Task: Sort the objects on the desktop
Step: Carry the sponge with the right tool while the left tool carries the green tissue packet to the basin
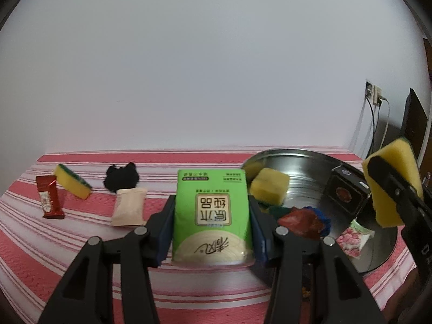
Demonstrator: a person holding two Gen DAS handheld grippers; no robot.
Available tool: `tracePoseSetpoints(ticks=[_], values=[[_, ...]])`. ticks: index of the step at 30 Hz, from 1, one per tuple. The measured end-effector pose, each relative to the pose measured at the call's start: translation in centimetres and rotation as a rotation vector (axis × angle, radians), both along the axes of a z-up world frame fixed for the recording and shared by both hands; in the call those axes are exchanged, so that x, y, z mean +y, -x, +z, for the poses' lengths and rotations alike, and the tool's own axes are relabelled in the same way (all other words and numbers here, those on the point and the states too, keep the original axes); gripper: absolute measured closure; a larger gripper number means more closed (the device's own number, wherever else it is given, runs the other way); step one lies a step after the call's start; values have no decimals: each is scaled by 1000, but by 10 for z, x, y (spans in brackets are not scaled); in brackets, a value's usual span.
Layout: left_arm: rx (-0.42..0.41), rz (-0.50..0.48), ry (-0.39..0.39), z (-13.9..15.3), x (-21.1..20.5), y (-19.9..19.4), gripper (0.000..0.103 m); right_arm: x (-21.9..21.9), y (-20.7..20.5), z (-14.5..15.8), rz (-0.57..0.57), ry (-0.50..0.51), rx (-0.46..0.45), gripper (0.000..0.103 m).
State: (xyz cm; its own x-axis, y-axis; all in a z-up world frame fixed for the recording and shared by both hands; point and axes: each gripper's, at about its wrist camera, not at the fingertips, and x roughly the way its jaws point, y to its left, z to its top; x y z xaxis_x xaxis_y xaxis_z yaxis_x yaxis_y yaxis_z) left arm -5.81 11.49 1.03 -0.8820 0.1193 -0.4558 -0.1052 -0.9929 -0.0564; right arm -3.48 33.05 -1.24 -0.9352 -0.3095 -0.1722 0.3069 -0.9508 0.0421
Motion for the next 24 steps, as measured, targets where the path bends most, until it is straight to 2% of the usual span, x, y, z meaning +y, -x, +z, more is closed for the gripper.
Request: tracePoseSetpoints(ticks=[12, 16, 18, 24], values=[[11, -88, 6, 8, 44, 10, 54, 43, 22, 4, -117, 28, -7, 65], [-29, -129, -7, 5, 61, 19, 54, 61, 30, 15, -165, 16, 5, 65], [-49, -147, -19, 3, 68, 23, 54, 66, 43, 17, -179, 9, -11, 65], [-70, -166, 22, -3, 89, 34, 54, 71, 80, 14, -194, 5, -86, 65]])
